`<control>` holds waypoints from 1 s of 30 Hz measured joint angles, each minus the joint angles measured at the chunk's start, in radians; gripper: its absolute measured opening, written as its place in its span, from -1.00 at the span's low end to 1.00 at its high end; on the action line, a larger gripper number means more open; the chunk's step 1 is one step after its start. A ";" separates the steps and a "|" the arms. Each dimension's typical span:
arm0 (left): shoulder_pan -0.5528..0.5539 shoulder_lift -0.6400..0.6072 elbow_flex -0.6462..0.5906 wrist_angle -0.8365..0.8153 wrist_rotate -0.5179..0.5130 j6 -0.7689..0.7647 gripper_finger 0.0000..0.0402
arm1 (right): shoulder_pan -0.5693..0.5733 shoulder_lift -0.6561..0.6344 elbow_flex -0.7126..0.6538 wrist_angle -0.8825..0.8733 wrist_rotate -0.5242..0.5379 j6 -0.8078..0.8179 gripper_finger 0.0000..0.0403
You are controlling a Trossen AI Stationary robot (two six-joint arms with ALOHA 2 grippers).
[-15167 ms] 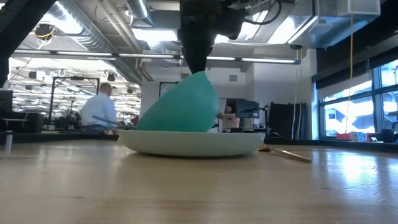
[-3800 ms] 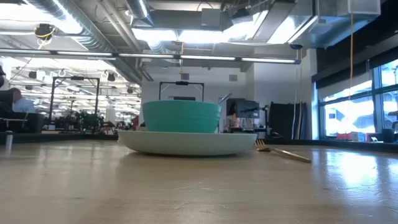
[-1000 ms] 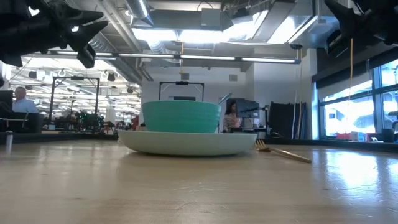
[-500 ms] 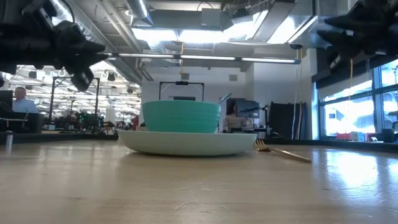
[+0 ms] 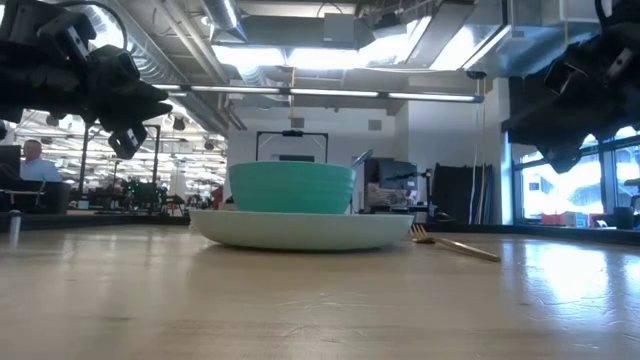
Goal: Set table place
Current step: Return to Home Position
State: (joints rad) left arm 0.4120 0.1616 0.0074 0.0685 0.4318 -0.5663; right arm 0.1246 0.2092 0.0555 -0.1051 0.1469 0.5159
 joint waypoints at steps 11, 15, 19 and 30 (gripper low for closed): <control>0.000 0.000 0.000 0.000 -0.001 0.000 -0.66 | 0.000 0.000 0.000 0.002 -0.008 -0.001 -0.52; 0.000 0.000 0.000 0.000 -0.001 0.000 -0.66 | 0.000 0.000 0.000 0.002 -0.008 -0.001 -0.52; 0.000 0.000 0.000 0.000 -0.001 0.000 -0.66 | 0.000 0.000 0.000 0.002 -0.008 -0.001 -0.52; 0.000 0.000 0.000 -0.001 -0.001 0.000 -0.66 | -0.003 -0.143 0.000 -0.010 -0.098 -0.214 -0.52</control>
State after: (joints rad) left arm 0.4120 0.1616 0.0074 0.0677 0.4305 -0.5663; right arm 0.1213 0.0659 0.0555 -0.1153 0.0485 0.3017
